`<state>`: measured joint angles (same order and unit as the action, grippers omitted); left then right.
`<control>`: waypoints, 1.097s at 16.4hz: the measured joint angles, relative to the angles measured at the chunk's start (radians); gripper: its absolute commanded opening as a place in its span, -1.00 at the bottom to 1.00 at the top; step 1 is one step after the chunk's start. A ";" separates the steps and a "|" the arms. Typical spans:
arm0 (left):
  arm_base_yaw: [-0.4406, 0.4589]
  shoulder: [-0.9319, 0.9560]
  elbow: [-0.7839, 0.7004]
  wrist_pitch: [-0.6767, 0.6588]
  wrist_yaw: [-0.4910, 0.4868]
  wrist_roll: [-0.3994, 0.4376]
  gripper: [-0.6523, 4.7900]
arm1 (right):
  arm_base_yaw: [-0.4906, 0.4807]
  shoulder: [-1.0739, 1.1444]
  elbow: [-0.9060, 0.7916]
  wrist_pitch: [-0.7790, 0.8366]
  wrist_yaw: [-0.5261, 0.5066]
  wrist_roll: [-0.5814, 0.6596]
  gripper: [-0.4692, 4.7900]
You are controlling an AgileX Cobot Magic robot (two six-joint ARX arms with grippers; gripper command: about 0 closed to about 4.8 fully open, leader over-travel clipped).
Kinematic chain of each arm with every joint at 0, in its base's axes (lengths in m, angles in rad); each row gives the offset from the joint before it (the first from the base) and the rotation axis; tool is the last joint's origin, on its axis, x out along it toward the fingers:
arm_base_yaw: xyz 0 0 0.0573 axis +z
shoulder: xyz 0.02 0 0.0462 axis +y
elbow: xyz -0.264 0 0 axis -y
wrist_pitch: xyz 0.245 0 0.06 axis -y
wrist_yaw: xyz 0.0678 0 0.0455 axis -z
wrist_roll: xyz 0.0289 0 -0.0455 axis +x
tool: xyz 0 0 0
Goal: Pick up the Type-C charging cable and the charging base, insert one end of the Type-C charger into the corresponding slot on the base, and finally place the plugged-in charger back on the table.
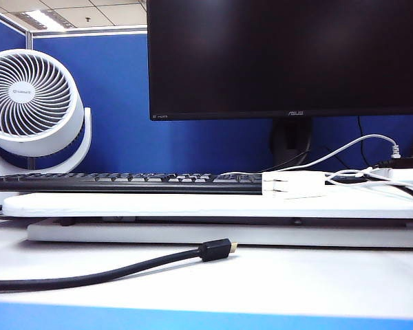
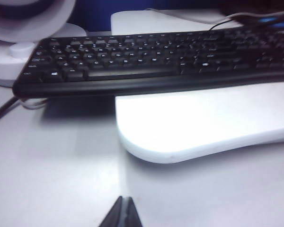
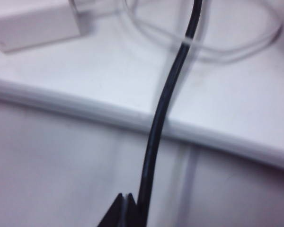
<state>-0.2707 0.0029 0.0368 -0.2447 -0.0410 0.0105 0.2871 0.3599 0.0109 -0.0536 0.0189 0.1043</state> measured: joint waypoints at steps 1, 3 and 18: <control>0.000 0.000 0.000 0.000 0.002 -0.005 -0.77 | -0.002 -0.056 0.000 -0.014 0.003 0.000 -0.83; 0.000 0.000 0.000 0.000 0.005 -0.005 -0.77 | -0.005 -0.143 0.000 -0.042 0.005 0.000 -0.84; 0.000 0.000 0.000 0.000 0.008 -0.008 -0.77 | -0.286 -0.358 -0.002 -0.121 0.006 -0.105 -0.83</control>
<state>-0.2710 0.0029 0.0368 -0.2451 -0.0334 0.0029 0.0006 0.0021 0.0093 -0.1741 0.0254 -0.0006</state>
